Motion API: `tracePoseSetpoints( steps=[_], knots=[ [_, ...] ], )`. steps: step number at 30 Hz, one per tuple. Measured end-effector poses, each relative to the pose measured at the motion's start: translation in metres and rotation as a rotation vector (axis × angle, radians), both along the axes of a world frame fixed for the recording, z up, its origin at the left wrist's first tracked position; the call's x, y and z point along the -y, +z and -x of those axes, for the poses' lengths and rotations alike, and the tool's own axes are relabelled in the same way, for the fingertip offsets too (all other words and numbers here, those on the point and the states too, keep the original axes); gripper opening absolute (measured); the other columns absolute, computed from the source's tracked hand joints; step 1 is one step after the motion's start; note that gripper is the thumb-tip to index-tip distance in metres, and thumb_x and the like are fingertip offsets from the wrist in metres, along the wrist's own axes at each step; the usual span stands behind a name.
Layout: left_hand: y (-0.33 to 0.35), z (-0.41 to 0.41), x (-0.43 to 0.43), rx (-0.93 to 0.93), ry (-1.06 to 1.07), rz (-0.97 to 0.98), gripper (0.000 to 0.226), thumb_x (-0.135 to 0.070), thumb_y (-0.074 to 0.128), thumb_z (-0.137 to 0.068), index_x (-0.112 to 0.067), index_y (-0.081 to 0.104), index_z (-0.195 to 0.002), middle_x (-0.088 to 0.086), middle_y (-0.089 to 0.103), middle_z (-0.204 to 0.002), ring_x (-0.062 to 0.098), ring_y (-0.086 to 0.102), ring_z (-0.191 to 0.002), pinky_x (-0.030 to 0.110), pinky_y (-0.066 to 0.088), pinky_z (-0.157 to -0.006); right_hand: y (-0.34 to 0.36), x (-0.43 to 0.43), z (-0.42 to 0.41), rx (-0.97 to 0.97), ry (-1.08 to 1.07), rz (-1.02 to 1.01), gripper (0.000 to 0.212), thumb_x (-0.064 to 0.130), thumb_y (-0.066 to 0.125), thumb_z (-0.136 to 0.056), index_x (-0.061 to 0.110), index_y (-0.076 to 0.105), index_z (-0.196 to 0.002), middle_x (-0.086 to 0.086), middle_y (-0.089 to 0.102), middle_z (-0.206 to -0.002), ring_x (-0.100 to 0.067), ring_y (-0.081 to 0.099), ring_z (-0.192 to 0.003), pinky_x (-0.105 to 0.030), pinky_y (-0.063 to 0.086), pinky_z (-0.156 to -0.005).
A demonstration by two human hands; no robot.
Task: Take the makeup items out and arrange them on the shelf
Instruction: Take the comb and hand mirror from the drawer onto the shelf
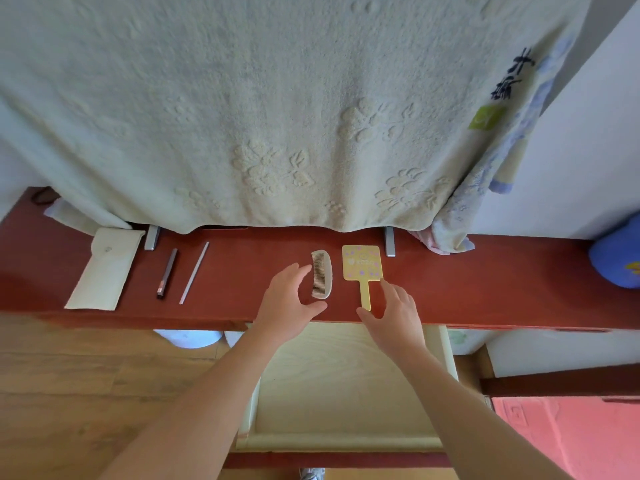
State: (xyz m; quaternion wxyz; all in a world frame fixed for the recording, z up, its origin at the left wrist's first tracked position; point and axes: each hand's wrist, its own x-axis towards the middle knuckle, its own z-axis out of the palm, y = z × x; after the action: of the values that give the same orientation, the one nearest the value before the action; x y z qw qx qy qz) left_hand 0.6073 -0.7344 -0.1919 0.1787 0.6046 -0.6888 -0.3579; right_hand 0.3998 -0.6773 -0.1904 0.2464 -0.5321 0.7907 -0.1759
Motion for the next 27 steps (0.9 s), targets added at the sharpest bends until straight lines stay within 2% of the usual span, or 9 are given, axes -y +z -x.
tracePoseSetpoints(
  steps=[6, 15, 23, 27],
  knots=[
    [0.011, 0.000, -0.074, 0.164, -0.128, 0.113, 0.081, -0.048, 0.071, -0.085, -0.027, 0.033, -0.154, -0.001, 0.022, -0.163, 0.018, 0.014, -0.151, 0.037, 0.012, -0.121, 0.000, -0.062, 0.007, -0.051, 0.172, -0.066, 0.079, 0.050, 0.058, -0.091, 0.019, 0.022, -0.154, 0.002, 0.021, -0.159, -0.017, 0.014, -0.147, -0.037, 0.022, -0.119],
    [-0.010, -0.006, -0.183, 0.262, -0.227, 0.035, 0.083, -0.059, 0.062, -0.088, -0.034, 0.023, -0.156, -0.005, 0.009, -0.166, 0.016, 0.004, -0.153, 0.041, 0.011, -0.124, -0.027, -0.165, 0.024, -0.181, 0.396, -0.222, 0.072, 0.054, 0.042, -0.097, 0.022, 0.013, -0.156, 0.003, 0.005, -0.164, -0.016, -0.003, -0.150, -0.037, 0.009, -0.122],
    [-0.044, -0.015, -0.245, 0.374, -0.273, -0.022, 0.075, -0.057, 0.056, -0.093, -0.031, 0.025, -0.156, -0.006, 0.011, -0.166, 0.017, 0.008, -0.153, 0.036, 0.010, -0.122, -0.056, -0.219, 0.041, -0.186, 0.473, -0.256, 0.066, 0.054, 0.041, -0.098, 0.026, 0.020, -0.154, 0.008, 0.010, -0.162, -0.013, 0.003, -0.149, -0.034, 0.013, -0.121],
    [-0.057, -0.018, -0.256, 0.460, -0.327, 0.051, 0.062, -0.050, 0.053, -0.097, -0.025, 0.037, -0.152, -0.002, 0.025, -0.163, 0.020, 0.021, -0.150, 0.037, 0.016, -0.122, -0.068, -0.234, 0.044, -0.200, 0.477, -0.234, 0.057, 0.051, 0.040, -0.099, 0.026, 0.031, -0.150, 0.008, 0.017, -0.160, -0.012, 0.008, -0.148, -0.032, 0.018, -0.119]
  ],
)
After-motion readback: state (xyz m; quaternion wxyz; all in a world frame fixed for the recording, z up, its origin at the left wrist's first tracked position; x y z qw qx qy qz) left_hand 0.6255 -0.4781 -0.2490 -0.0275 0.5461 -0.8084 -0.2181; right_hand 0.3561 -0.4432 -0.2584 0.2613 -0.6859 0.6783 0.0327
